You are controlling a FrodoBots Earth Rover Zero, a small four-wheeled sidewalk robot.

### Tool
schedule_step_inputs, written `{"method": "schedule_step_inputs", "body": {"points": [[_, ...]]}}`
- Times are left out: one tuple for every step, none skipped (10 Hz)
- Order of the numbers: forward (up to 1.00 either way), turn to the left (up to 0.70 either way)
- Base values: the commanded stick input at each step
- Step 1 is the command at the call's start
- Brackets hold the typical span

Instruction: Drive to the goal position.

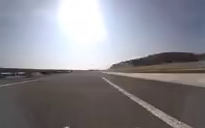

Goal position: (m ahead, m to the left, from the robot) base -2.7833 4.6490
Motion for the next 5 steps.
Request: {"method": "schedule_step_inputs", "body": {"points": [[1.0, 0.04], [1.0, 0.0], [1.0, 0.0], [1.0, 0.0], [1.0, 0.0]]}}
